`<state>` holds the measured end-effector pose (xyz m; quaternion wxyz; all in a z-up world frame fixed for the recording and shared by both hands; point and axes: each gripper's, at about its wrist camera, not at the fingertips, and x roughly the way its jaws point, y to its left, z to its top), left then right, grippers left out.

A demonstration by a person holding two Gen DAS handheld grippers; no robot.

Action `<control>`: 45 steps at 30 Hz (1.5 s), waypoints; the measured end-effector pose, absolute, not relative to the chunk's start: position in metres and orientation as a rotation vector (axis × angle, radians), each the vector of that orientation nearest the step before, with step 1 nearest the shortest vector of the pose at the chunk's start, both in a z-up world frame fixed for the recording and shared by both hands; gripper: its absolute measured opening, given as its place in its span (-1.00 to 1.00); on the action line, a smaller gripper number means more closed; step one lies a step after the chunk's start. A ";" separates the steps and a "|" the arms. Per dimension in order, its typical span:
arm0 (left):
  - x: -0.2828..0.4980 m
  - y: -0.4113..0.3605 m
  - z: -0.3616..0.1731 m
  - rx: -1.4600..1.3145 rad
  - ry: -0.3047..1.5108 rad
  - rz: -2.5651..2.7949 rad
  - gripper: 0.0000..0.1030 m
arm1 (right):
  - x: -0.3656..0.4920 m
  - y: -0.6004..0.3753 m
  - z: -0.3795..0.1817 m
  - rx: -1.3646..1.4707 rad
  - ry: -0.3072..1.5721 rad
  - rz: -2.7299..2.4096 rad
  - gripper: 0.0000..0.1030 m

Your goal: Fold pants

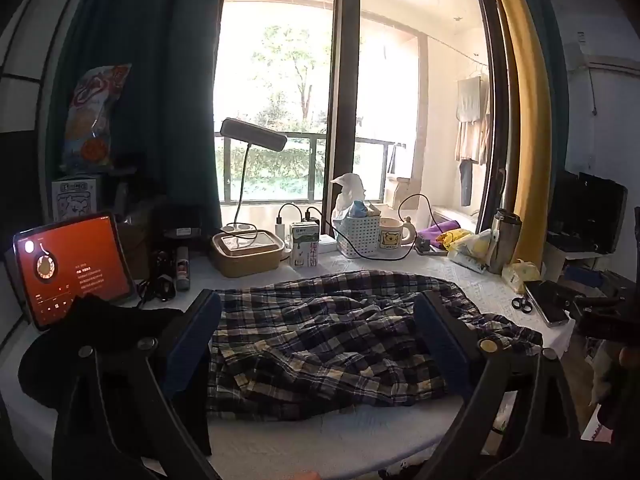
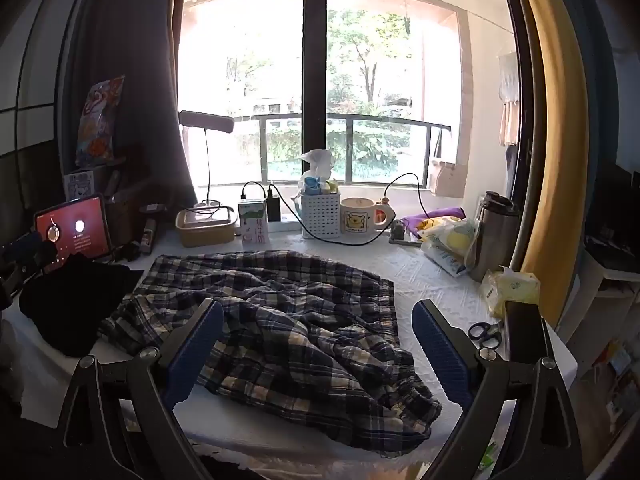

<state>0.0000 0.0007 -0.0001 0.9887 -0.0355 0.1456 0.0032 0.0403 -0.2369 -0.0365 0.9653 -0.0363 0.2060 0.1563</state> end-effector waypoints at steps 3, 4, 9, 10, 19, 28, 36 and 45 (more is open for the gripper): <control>-0.002 0.001 0.000 -0.073 0.291 0.003 0.87 | 0.040 -0.237 -0.036 -0.074 0.410 0.316 0.87; -0.003 0.000 0.000 -0.071 0.291 0.002 0.87 | 0.040 -0.237 -0.036 -0.074 0.411 0.316 0.87; 0.001 0.005 -0.007 -0.073 0.312 0.010 0.87 | 0.040 -0.239 -0.035 -0.073 0.411 0.315 0.87; 0.000 0.006 -0.007 -0.071 0.308 0.013 0.87 | 0.040 -0.241 -0.035 -0.072 0.411 0.315 0.87; -0.003 0.003 -0.004 -0.057 0.303 0.025 0.87 | 0.039 -0.240 -0.035 -0.083 0.412 0.315 0.87; -0.004 -0.001 -0.002 -0.040 0.302 0.019 0.87 | 0.038 -0.241 -0.034 -0.086 0.405 0.315 0.87; -0.005 -0.003 0.000 -0.044 0.301 0.016 0.87 | 0.038 -0.241 -0.034 -0.085 0.404 0.315 0.87; -0.005 -0.004 0.000 -0.046 0.303 0.015 0.87 | 0.038 -0.241 -0.034 -0.085 0.404 0.315 0.87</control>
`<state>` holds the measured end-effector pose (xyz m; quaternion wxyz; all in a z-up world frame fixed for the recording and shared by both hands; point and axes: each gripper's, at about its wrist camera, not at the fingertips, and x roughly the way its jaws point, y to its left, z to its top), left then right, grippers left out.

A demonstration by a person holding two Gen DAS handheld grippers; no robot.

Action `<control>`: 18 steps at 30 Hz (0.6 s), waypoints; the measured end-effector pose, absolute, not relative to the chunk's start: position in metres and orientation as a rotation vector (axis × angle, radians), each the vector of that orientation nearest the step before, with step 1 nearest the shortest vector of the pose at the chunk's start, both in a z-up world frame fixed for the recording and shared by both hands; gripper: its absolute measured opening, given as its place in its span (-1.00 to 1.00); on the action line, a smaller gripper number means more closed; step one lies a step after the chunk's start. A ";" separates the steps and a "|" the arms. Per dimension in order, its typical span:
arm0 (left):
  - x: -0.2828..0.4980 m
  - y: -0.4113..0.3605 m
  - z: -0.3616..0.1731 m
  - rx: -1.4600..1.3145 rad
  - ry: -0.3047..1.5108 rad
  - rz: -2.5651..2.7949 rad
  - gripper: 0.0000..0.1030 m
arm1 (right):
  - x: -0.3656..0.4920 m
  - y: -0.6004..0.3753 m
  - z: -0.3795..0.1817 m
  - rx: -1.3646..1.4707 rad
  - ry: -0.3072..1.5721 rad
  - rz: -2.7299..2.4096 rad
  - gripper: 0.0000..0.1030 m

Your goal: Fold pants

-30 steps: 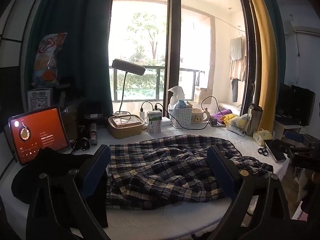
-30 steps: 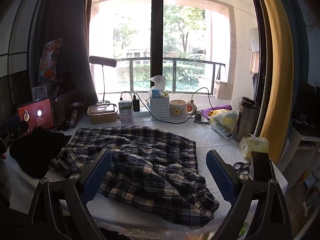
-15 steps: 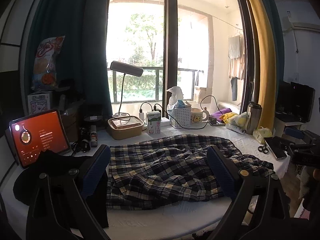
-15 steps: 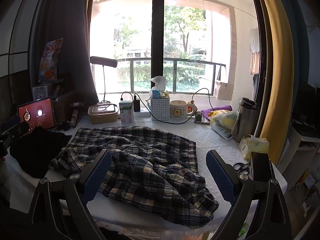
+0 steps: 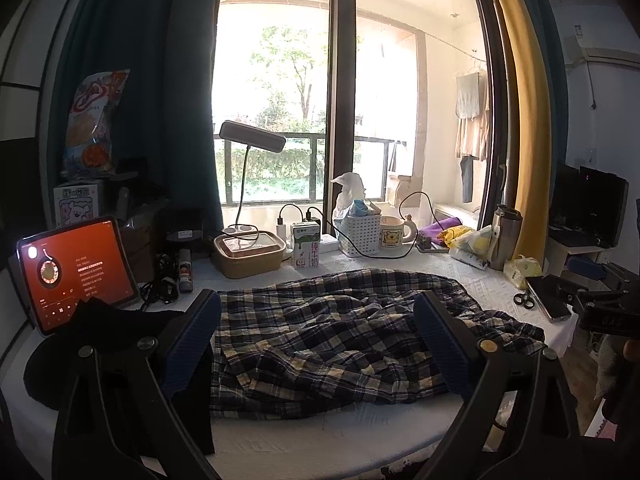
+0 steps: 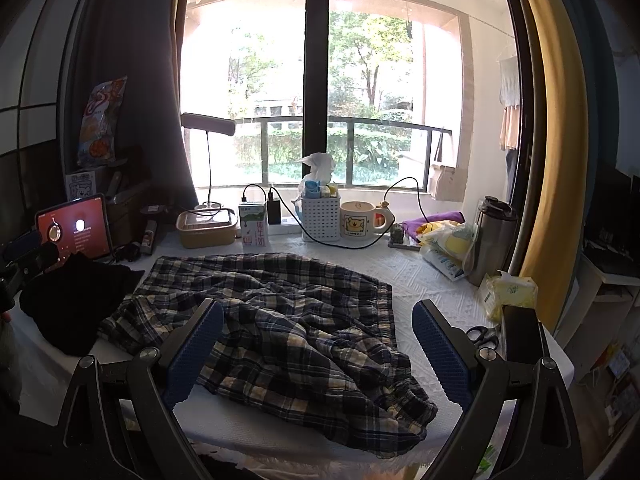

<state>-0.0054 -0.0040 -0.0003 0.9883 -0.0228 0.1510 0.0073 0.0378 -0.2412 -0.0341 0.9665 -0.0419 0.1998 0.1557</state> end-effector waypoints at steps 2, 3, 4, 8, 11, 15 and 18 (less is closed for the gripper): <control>-0.006 -0.004 0.000 -0.045 0.304 0.014 0.87 | 0.038 -0.241 -0.034 -0.086 0.405 0.315 0.87; -0.006 -0.004 0.000 -0.045 0.304 0.015 0.87 | 0.038 -0.241 -0.034 -0.086 0.405 0.315 0.87; -0.005 -0.004 0.000 -0.046 0.304 0.014 0.87 | 0.038 -0.241 -0.034 -0.086 0.405 0.314 0.87; -0.006 -0.004 0.000 -0.048 0.304 0.013 0.87 | 0.038 -0.241 -0.034 -0.086 0.404 0.315 0.87; -0.006 -0.006 0.000 -0.054 0.307 0.007 0.86 | 0.038 -0.241 -0.034 -0.086 0.404 0.315 0.87; -0.004 -0.007 0.000 -0.053 0.308 0.005 0.86 | 0.038 -0.241 -0.034 -0.086 0.405 0.315 0.87; -0.004 -0.007 -0.001 -0.054 0.309 0.005 0.86 | 0.038 -0.241 -0.035 -0.085 0.405 0.315 0.87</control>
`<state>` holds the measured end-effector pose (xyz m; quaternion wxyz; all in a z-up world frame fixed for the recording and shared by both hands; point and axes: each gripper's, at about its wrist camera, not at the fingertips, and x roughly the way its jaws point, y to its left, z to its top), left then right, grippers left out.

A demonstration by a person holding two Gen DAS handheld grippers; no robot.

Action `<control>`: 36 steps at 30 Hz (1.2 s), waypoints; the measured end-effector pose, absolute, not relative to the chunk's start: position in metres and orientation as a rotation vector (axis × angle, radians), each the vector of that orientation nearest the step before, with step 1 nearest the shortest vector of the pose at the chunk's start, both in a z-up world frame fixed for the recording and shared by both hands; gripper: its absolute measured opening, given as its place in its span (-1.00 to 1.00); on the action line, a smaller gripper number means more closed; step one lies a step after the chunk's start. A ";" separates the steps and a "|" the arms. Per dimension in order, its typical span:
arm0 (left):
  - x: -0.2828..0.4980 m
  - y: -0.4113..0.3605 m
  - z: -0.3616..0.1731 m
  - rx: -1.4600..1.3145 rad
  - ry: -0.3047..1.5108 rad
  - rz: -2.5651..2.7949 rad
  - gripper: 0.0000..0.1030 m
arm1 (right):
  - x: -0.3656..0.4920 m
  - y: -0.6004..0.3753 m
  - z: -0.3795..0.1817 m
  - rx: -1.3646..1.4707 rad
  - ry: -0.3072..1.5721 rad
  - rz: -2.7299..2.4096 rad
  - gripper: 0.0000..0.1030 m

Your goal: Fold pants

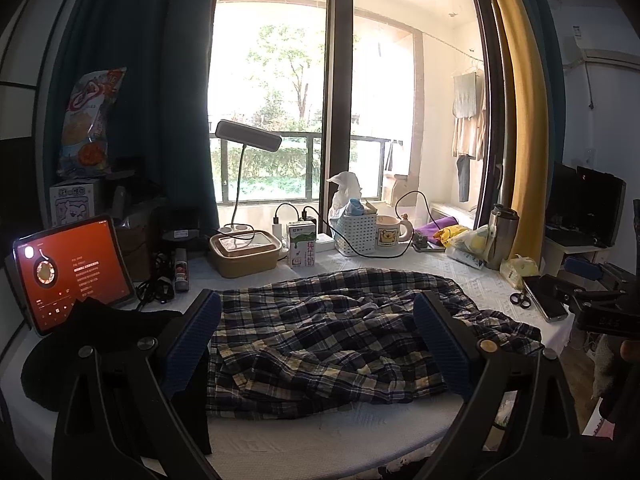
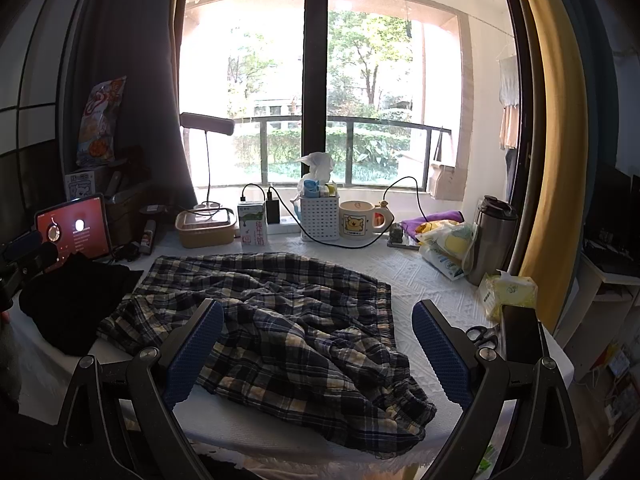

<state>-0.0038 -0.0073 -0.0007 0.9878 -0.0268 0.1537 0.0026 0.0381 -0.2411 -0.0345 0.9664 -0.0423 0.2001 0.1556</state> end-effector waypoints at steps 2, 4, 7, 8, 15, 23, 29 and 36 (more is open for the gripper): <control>-0.003 -0.007 -0.001 -0.053 0.309 0.004 0.87 | 0.038 -0.241 -0.035 -0.086 0.407 0.314 0.87; -0.003 -0.007 -0.001 -0.054 0.311 0.004 0.87 | 0.038 -0.242 -0.035 -0.086 0.409 0.314 0.87; -0.003 -0.007 -0.001 -0.053 0.309 0.004 0.86 | 0.040 -0.242 -0.035 -0.085 0.409 0.314 0.87; -0.003 -0.007 -0.001 -0.054 0.309 0.003 0.86 | 0.039 -0.242 -0.035 -0.085 0.410 0.315 0.87; -0.002 -0.007 -0.001 -0.054 0.312 0.004 0.87 | 0.040 -0.242 -0.036 -0.086 0.414 0.316 0.87; -0.003 -0.006 -0.001 -0.060 0.306 0.002 0.86 | 0.041 -0.241 -0.037 -0.087 0.408 0.317 0.87; -0.002 -0.005 -0.002 -0.057 0.314 -0.002 0.87 | 0.044 -0.241 -0.040 -0.088 0.420 0.311 0.87; 0.013 0.001 0.003 -0.016 0.325 -0.027 0.87 | 0.049 -0.240 -0.042 -0.100 0.422 0.320 0.87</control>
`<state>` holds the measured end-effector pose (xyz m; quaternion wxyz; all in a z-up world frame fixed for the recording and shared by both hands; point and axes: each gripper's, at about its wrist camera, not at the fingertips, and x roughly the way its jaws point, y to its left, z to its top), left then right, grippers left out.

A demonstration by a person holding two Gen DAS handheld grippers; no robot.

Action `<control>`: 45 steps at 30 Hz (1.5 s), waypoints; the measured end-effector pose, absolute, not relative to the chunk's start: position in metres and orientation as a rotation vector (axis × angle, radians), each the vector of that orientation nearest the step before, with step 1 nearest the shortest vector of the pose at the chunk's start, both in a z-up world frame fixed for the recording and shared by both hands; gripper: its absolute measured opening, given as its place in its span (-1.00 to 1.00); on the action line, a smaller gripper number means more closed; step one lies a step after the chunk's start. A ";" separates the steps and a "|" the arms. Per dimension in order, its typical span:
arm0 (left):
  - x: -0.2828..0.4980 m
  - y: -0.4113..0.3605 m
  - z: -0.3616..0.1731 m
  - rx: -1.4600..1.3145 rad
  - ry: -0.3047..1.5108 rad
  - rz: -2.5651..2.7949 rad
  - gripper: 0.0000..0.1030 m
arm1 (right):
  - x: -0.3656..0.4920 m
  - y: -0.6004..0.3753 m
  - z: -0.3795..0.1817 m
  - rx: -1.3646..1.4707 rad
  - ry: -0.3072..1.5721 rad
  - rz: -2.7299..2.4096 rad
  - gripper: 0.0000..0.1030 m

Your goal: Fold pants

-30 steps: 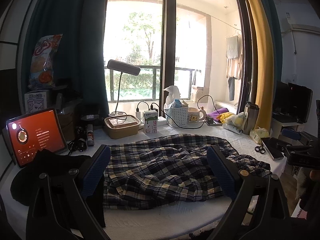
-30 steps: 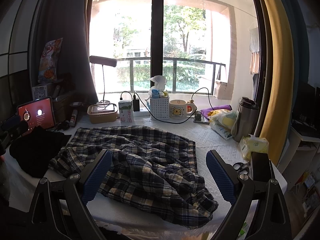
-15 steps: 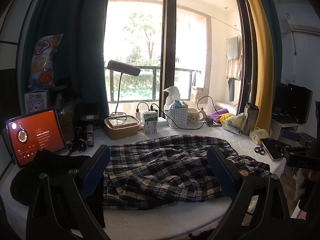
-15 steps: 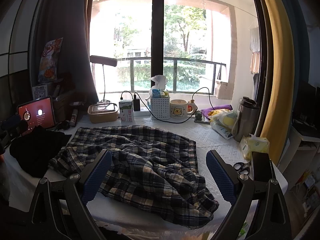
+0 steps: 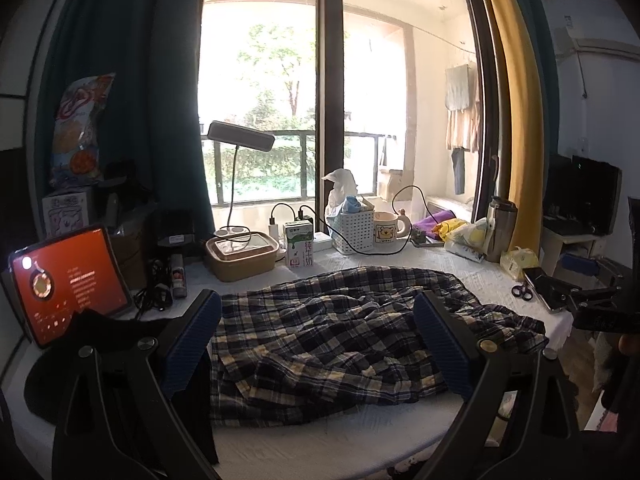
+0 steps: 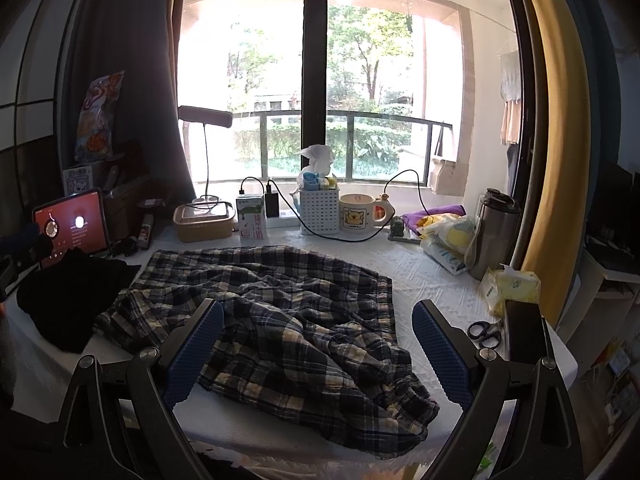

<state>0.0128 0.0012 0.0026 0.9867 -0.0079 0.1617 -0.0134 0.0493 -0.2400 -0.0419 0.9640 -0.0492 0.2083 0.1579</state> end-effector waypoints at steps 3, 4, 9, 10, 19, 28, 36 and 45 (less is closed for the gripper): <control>0.026 0.010 0.005 -0.012 0.331 -0.037 0.87 | 0.057 -0.240 -0.040 -0.119 0.412 0.324 0.87; 0.032 0.014 0.005 -0.017 0.339 -0.040 0.87 | 0.061 -0.240 -0.040 -0.119 0.412 0.323 0.87; 0.072 0.035 -0.014 -0.059 0.436 -0.031 0.87 | 0.092 -0.249 -0.045 -0.075 0.439 0.322 0.87; 0.078 0.038 -0.019 -0.057 0.456 -0.025 0.87 | 0.100 -0.250 -0.048 -0.070 0.449 0.322 0.87; 0.154 0.070 -0.055 -0.037 0.610 -0.001 0.86 | 0.183 -0.273 -0.066 0.034 0.572 0.301 0.87; 0.252 0.124 -0.098 -0.062 0.773 0.054 0.86 | 0.277 -0.291 -0.065 -0.042 0.640 0.260 0.87; 0.310 0.138 -0.135 -0.039 0.925 0.038 0.86 | 0.368 -0.293 -0.130 0.084 0.908 0.432 0.53; 0.319 0.135 -0.161 0.000 0.967 -0.003 0.38 | 0.398 -0.261 -0.170 -0.003 1.038 0.566 -0.26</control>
